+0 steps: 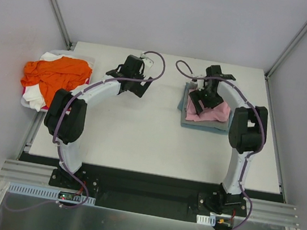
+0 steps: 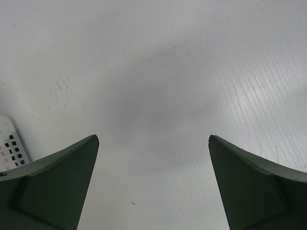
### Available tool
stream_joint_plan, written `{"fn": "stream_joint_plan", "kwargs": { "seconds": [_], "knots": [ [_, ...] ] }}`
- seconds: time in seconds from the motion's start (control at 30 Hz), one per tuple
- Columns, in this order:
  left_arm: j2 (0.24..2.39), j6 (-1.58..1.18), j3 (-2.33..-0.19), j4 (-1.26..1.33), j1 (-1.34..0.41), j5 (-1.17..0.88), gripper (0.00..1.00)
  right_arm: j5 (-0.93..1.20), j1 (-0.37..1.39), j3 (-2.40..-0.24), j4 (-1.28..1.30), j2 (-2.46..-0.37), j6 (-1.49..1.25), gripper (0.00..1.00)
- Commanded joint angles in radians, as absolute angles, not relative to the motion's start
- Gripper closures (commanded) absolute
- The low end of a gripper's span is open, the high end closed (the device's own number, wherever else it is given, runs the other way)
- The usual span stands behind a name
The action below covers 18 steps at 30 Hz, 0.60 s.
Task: Fold and stack the t-shirts
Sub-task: Neatly place the folded tshirt to the corner
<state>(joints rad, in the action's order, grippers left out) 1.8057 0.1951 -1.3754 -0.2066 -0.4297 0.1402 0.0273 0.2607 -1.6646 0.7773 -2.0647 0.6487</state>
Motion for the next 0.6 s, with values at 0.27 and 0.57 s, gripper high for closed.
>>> {"fn": "stream_joint_plan", "kwargs": {
  "seconds": [0.27,0.57],
  "knots": [
    [1.743,0.198,-1.365,-0.186,-0.416,0.144,0.01,0.068,0.175,-1.525,0.736,-2.045,0.706,0.12],
    [1.733,0.193,-1.364,-0.186,-0.414,0.14,0.01,0.049,0.135,-1.368,0.692,-1.948,0.721,0.12]
  ]
}}
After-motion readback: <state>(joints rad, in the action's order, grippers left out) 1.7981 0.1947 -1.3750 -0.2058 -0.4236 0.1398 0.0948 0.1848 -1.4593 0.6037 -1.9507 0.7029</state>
